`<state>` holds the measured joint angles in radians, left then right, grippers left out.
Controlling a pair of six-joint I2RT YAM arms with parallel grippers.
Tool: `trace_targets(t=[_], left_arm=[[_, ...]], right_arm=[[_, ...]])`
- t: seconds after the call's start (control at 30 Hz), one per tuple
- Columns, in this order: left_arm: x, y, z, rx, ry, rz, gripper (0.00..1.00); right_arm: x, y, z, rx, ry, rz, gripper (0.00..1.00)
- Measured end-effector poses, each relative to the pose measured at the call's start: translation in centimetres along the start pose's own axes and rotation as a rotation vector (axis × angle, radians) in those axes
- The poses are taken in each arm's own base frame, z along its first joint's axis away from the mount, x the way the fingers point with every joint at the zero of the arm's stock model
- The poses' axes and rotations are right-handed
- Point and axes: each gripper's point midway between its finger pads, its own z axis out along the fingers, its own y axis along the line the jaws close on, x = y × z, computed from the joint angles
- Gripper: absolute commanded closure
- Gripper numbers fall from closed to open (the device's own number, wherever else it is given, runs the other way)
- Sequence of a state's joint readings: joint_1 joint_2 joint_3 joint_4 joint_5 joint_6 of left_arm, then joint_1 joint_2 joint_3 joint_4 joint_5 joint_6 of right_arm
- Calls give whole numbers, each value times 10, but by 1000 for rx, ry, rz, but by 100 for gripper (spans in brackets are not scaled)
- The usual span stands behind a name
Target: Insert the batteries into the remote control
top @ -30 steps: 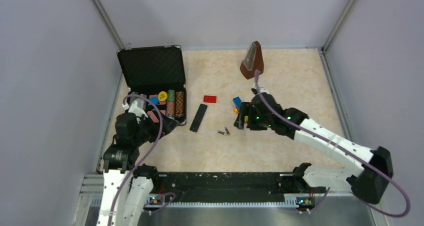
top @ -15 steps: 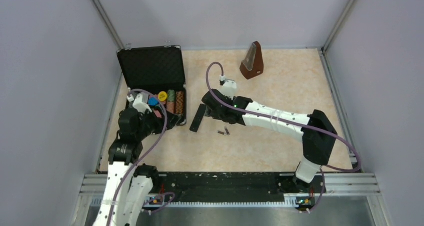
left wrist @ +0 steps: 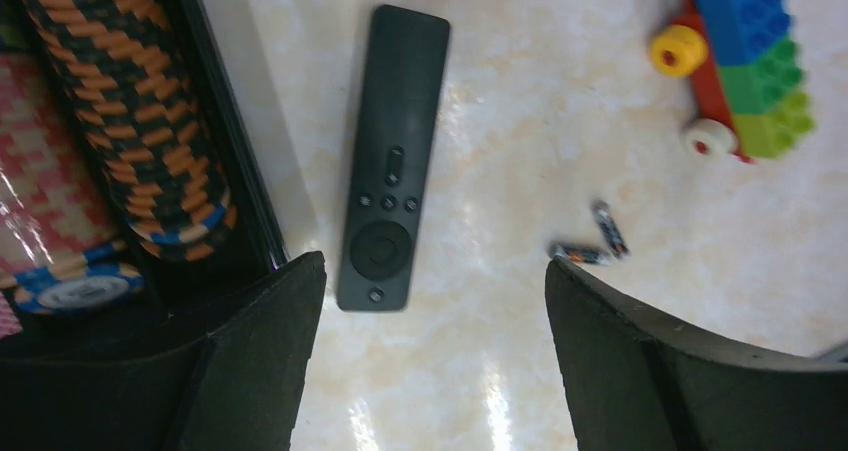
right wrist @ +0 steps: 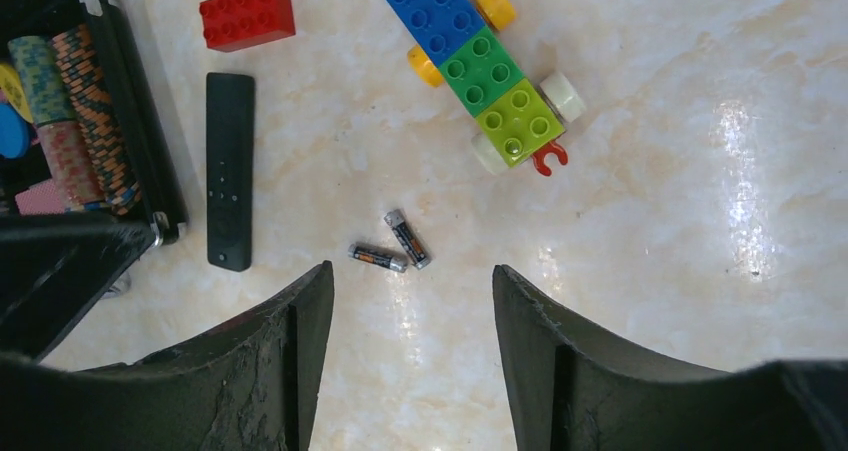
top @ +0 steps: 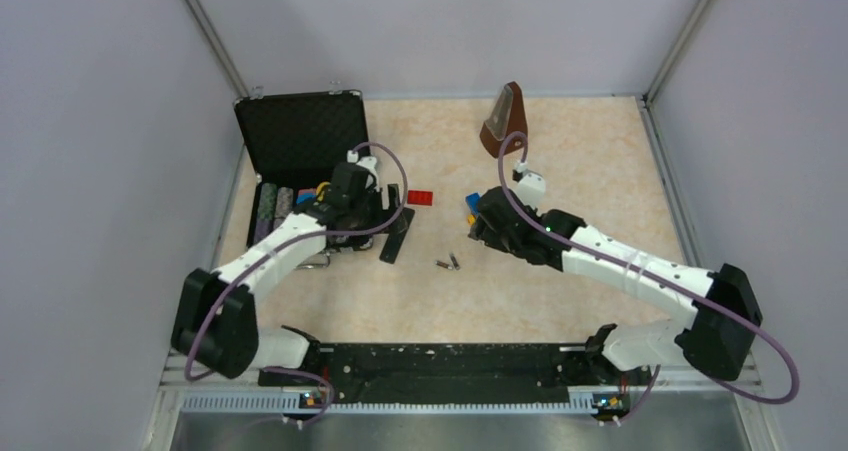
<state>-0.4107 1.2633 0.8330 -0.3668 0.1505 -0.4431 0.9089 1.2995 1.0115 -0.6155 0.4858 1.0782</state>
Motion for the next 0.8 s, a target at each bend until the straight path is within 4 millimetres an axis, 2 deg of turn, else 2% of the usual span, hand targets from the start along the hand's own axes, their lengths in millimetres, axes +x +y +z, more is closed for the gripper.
trace_targets(t=[0.17,0.23,0.33,0.63,0.73,0.8], left_arm=[[-6,19,42,-142,87,82,16],[-3,23,51,-170,114,110,16],[3,27,61,-192,148,140,17],[22,30,79,-202,218,206,23],[31,35,86,-227,246,234,29],[29,32,88,-227,244,243,35]], right_arm=[[-7,-11,-7,-12,-6,24,40],[-11,-15,-8,-15,-10,33,40],[-14,-21,-9,-16,-13,43,39],[-3,-34,-6,-4,18,30,39],[-3,-34,-6,-8,20,31,39],[-3,-33,-6,-10,21,32,39]])
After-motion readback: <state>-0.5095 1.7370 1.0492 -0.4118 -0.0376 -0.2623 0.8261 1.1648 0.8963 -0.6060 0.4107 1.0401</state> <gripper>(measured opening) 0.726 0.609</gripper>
